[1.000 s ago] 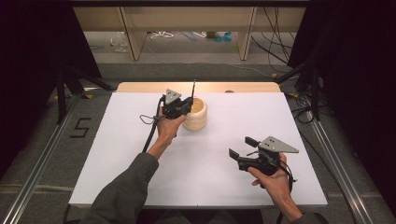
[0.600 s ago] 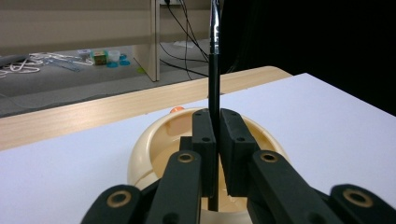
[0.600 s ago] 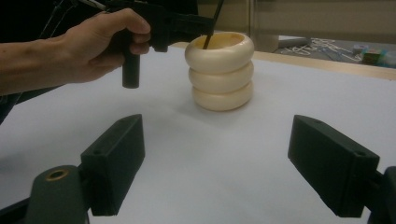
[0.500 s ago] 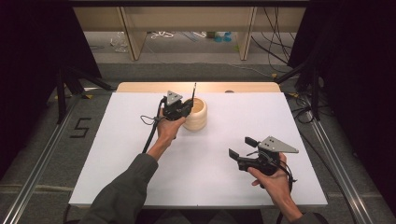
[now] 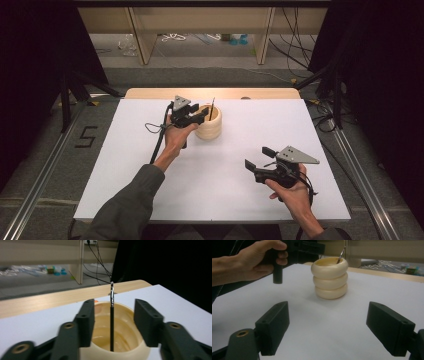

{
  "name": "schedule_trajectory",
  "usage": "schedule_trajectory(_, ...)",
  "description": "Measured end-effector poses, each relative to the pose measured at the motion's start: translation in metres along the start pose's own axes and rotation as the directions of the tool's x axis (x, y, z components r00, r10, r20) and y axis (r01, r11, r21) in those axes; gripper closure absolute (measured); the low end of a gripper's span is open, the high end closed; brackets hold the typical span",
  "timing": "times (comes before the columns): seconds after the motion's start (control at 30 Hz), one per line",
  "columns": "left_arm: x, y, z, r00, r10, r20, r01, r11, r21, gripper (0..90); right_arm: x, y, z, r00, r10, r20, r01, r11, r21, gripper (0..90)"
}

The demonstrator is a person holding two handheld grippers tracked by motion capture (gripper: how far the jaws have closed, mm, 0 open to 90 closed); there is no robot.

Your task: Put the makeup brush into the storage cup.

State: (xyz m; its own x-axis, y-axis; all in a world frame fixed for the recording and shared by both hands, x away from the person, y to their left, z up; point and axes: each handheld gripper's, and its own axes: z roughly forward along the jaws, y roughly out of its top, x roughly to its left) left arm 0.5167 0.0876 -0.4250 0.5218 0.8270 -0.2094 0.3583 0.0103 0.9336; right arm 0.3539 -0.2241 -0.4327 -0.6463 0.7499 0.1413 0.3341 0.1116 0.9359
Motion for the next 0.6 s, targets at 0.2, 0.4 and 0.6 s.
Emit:
schedule_trajectory(0.2, 0.001, 0.002, -0.007, 0.9999, 0.010, 0.005, -0.011, 0.9995, 0.029, 36.7, 0.000, 0.000, 0.000, 1.0000, 0.006, 0.001, -0.006, 1.000, 0.003, 19.3)
schedule_trajectory(0.4, -0.003, 0.003, -0.014, 0.9990, -0.004, 0.045, 0.003, 0.9995, 0.030, 31.9, -0.001, 0.000, 0.000, 1.0000, 0.000, 0.004, 0.000, 1.000, 0.001, 19.3)
schedule_trajectory(0.6, -0.009, 0.002, -0.020, 0.9978, 0.010, 0.066, -0.012, 0.9996, 0.027, 25.6, -0.001, 0.000, 0.000, 1.0000, 0.000, 0.004, 0.000, 1.000, 0.000, 19.1)
